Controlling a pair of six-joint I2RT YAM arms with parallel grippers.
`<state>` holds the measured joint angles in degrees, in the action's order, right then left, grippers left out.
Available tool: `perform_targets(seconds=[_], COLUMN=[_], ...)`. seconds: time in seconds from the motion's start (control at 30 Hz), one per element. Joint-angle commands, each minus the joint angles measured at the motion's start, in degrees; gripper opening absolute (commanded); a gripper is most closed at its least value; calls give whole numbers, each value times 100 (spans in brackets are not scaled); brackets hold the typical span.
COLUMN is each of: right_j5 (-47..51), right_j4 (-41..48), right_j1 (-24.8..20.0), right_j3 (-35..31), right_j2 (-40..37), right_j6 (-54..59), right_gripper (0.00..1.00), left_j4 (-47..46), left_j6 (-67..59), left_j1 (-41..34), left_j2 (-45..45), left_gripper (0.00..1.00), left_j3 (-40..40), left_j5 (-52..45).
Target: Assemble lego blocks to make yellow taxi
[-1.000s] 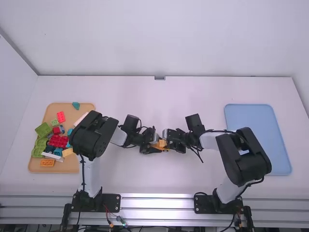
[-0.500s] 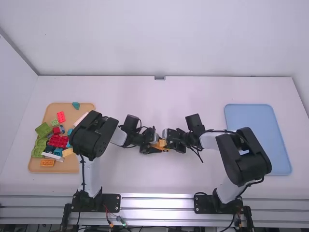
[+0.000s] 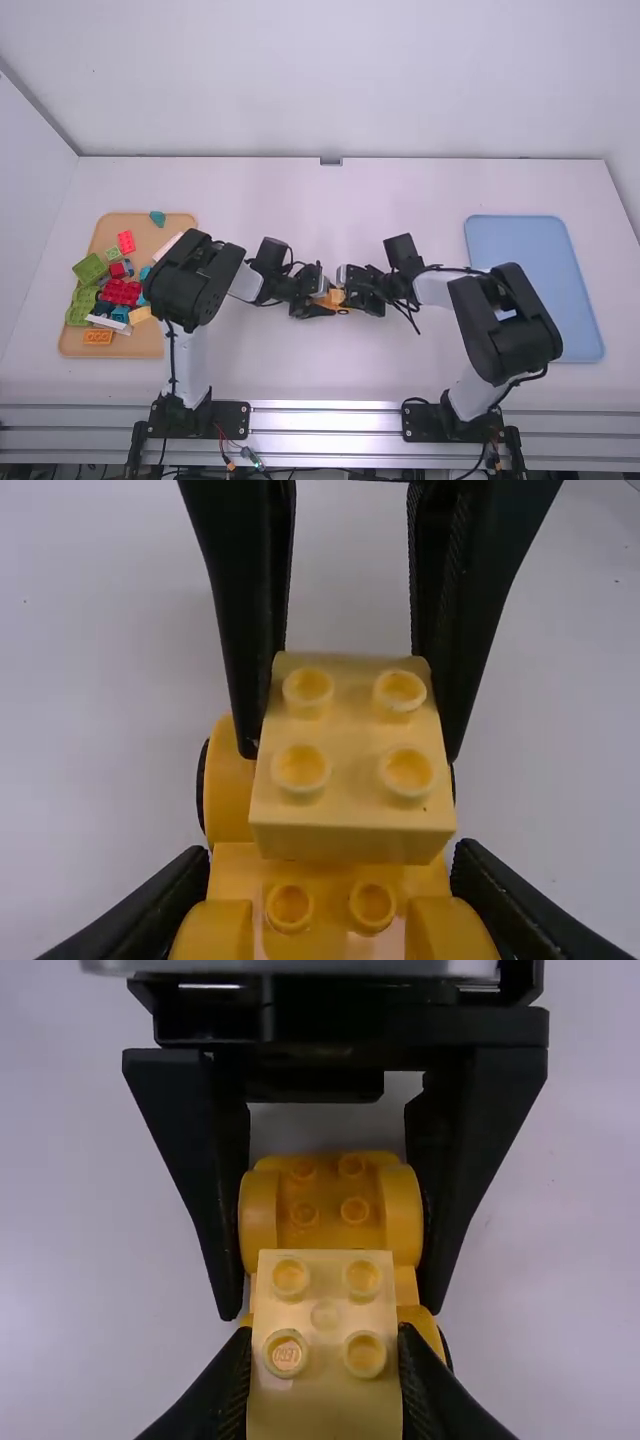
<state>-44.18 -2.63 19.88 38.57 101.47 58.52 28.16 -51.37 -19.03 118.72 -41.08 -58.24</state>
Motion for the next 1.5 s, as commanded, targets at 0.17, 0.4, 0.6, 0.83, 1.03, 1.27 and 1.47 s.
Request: perform_targets(seconds=[0.17, 0.4, 0.6, 0.83, 1.03, 1.27, 1.47], right_j5=[52, 68, 68, 57, 55, -116, -1008], right_j4=[4, -42, -7, 7, -39, -94, 358], right_j1=[-234, -114, -85, -85, -87, -87, -391], right_j3=[79, 46, 48, 42, 42, 103, 282], right_j2=[42, 42, 42, 42, 42, 42, -249], right_j6=[2, 31, 166, 175, 173, 173, 483], right_gripper=[16, 19, 27, 39, 49, 52, 57], left_j4=[-66, -70, -74, -83, -85, -85, -85], left_j6=[101, 101, 103, 101, 103, 101, 101], left_j1=[-50, -50, -48, -50, -50, -50, -48], left_j2=[61, 61, 61, 61, 61, 61, 61], left_gripper=[52, 52, 52, 52, 52, 52, 53], left_j3=[122, 125, 125, 122, 125, 125, 120], left_j5=[219, 221, 219, 221, 221, 223, 223])
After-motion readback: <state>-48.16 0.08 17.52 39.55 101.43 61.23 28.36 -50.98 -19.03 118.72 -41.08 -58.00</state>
